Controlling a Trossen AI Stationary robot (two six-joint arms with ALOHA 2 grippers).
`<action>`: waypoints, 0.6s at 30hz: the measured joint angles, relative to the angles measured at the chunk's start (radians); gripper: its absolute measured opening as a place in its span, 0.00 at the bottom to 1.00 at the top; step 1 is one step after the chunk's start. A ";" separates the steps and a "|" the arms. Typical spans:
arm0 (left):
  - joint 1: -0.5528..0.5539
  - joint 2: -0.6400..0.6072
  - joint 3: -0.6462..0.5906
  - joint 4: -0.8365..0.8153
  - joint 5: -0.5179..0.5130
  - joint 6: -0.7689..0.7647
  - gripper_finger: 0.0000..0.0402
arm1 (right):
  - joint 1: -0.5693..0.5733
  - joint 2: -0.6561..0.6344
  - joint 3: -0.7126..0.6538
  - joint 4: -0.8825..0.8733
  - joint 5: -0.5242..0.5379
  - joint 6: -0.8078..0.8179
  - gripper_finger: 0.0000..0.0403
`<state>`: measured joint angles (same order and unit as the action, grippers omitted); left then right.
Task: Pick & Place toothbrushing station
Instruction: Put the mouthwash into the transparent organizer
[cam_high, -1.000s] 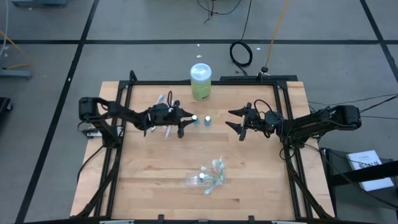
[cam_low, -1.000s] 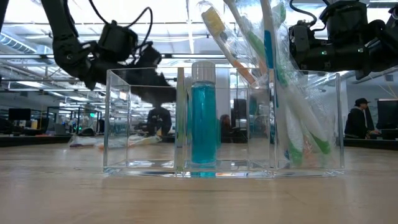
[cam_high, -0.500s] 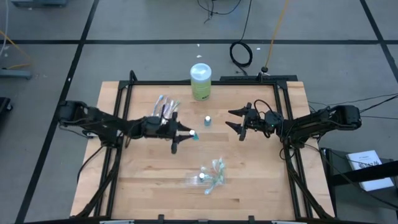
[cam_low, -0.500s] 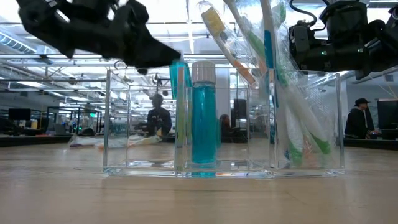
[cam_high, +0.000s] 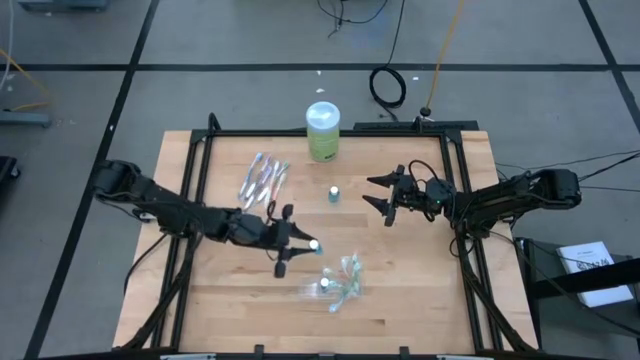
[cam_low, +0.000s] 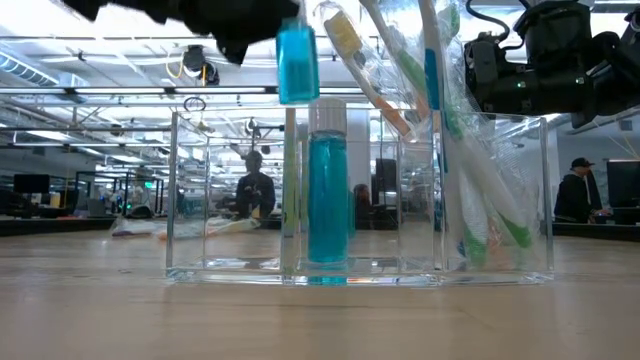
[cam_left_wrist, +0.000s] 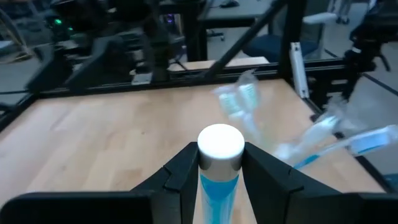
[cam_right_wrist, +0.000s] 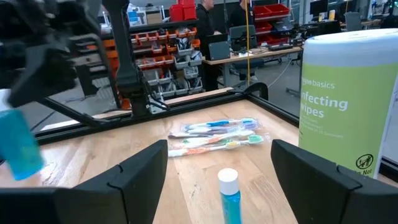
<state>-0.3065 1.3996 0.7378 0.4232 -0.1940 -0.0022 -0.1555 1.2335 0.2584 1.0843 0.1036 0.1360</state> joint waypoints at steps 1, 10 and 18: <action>-0.009 0.008 0.017 -0.010 0.003 0.004 0.29 | 0.000 0.000 0.000 0.000 0.000 0.000 0.69; -0.033 0.094 0.053 0.005 0.010 -0.025 0.29 | 0.000 0.000 0.000 0.007 0.000 0.001 0.69; -0.027 0.195 0.053 0.133 0.104 -0.041 0.29 | 0.000 0.000 0.000 0.011 0.000 0.002 0.69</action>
<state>-0.3336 1.5945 0.7910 0.5567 -0.0903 -0.0436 -0.1555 1.2335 0.2584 1.0954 0.1036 0.1375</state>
